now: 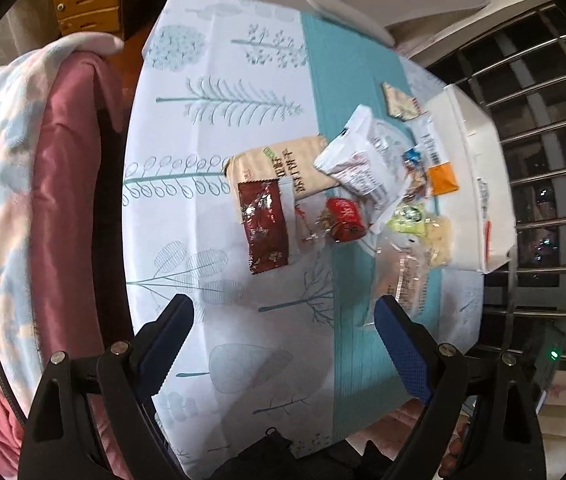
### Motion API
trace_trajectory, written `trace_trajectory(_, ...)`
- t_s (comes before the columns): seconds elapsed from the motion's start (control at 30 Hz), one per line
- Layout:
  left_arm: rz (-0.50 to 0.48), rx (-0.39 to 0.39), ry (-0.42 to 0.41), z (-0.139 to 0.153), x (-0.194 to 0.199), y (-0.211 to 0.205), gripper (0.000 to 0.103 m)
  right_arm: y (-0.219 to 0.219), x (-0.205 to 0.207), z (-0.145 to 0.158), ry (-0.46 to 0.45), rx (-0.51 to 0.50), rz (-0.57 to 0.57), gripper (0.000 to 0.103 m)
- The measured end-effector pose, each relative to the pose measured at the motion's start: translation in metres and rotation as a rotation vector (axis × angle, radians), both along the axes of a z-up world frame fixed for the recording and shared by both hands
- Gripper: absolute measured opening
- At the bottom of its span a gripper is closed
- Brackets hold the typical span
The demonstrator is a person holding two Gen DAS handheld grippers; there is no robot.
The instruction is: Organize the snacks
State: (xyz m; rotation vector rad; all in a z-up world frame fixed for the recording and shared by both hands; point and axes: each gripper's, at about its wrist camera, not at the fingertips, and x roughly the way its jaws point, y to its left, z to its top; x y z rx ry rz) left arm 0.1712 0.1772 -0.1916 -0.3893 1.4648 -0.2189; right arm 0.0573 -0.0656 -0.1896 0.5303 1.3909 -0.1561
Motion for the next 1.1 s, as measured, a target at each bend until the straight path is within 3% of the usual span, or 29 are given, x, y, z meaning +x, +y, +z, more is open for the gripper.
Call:
trace_trajectory(0.37, 0.064, 0.037, 0.072, -0.049, 0.046, -0.015, 0.091, -0.008, 0.029, -0.014, -0.051, -0.118, 0.16, 0.069)
trace_trajectory(0.67, 0.11, 0.133, 0.154, -0.087, 0.07, -0.023, 0.09, -0.016, 0.049, -0.038, -0.027, -0.123, 0.26, 0.069)
trace_trajectory(0.8, 0.086, 0.187, 0.184, -0.095, 0.076, -0.031, 0.086, -0.013, 0.055, -0.04, -0.024, -0.122, 0.298, 0.07)
trace_trajectory(1.1, 0.099, 0.236, 0.219, -0.102, 0.083, -0.037, 0.057, -0.015, 0.061, -0.042, -0.032, -0.119, 0.338, 0.071)
